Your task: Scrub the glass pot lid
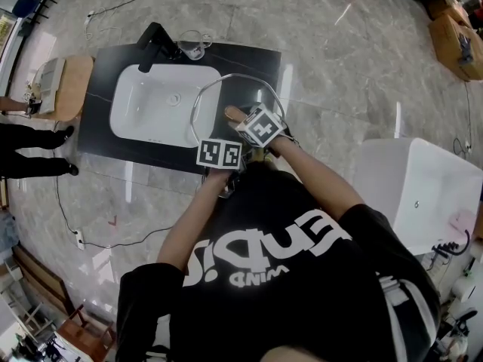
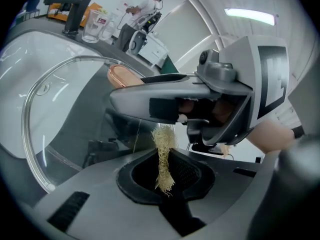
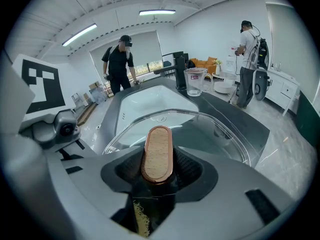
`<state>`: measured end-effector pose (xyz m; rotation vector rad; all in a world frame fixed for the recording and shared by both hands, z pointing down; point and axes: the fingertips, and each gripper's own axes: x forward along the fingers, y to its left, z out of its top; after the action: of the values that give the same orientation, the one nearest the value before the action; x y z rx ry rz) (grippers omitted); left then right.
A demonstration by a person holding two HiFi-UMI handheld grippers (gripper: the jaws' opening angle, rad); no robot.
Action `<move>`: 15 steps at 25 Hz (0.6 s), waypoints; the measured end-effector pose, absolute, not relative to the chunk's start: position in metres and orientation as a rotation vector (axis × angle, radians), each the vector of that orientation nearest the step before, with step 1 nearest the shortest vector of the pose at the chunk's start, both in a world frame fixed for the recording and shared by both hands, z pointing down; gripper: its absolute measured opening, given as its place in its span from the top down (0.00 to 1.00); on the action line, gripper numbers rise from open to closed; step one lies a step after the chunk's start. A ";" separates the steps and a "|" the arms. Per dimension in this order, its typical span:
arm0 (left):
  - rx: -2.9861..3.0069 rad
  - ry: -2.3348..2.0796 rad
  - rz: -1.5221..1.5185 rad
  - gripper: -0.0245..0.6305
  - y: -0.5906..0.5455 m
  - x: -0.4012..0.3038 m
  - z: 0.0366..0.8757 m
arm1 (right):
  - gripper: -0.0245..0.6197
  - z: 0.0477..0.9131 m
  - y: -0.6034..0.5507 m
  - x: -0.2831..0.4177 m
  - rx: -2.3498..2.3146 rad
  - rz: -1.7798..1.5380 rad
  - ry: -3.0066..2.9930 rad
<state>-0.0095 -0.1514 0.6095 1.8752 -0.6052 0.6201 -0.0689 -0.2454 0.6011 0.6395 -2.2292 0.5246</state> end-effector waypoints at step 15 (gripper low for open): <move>1.921 -0.611 0.739 0.88 -0.138 -0.019 0.622 | 0.69 0.602 -0.245 -0.068 0.666 0.513 -2.240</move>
<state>-0.0193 -0.1378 0.6222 1.9209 -0.6105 0.7393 -0.0680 -0.2454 0.6024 0.6661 -2.2403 0.5132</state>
